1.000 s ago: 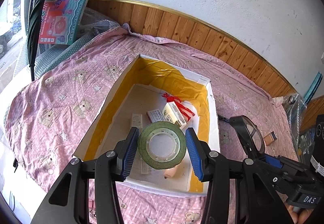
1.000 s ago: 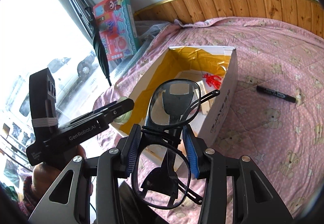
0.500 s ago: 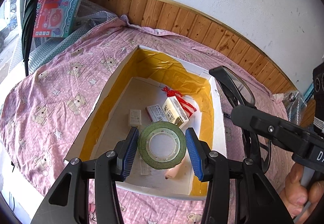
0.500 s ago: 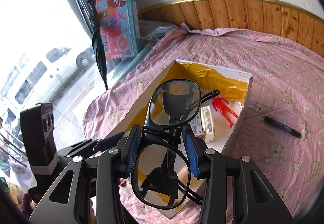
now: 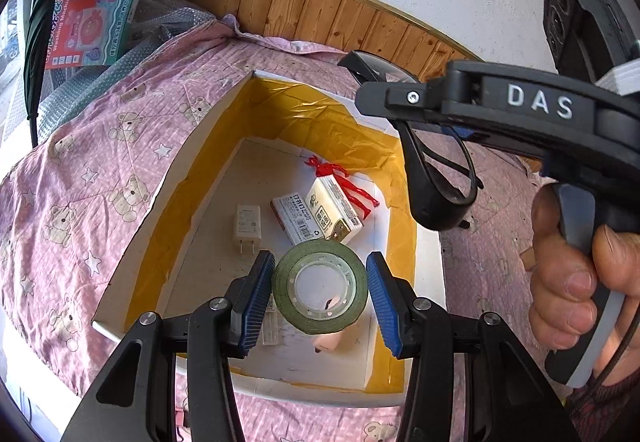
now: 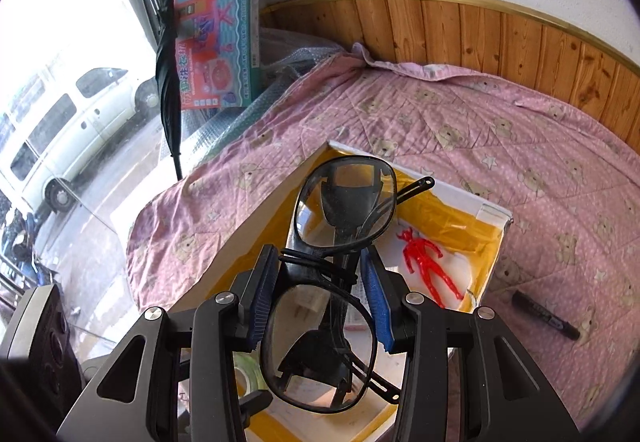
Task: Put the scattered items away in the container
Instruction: 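Open the right tool to drop the glasses while the left tool drops the tape roll in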
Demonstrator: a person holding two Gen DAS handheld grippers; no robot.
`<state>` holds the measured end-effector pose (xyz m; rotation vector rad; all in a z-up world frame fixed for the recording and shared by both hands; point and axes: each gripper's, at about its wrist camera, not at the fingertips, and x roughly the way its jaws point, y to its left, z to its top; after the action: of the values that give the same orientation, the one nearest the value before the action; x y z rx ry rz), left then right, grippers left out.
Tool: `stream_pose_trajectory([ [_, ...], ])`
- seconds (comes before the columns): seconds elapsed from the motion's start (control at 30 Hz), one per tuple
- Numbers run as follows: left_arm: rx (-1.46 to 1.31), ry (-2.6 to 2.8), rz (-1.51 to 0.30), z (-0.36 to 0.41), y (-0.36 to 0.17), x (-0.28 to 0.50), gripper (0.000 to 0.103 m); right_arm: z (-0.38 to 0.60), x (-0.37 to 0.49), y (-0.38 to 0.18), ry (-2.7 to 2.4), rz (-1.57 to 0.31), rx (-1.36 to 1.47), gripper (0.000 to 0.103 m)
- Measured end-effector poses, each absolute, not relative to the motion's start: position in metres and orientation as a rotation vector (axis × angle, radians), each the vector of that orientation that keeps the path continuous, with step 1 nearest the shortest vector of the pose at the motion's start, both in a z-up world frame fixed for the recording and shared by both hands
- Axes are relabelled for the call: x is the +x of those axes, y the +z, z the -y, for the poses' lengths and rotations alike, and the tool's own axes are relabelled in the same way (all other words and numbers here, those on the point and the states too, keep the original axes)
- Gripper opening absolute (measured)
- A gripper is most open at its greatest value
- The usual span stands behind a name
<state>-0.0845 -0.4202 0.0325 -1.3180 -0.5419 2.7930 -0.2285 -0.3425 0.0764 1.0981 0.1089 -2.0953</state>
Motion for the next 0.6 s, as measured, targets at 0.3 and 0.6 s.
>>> stream_pose_trajectory([
  [0.3,-1.341,2.758,0.563,0.422,0.026,-0.091,0.049,0.367,-0.257,0.057,-2.072,-0.155,1.144,0.045],
  [0.6,-1.381,2.749,0.599,0.428,0.018,-0.102,0.049,0.370,-0.287,0.036,-2.108,-0.126,1.168,0.048],
])
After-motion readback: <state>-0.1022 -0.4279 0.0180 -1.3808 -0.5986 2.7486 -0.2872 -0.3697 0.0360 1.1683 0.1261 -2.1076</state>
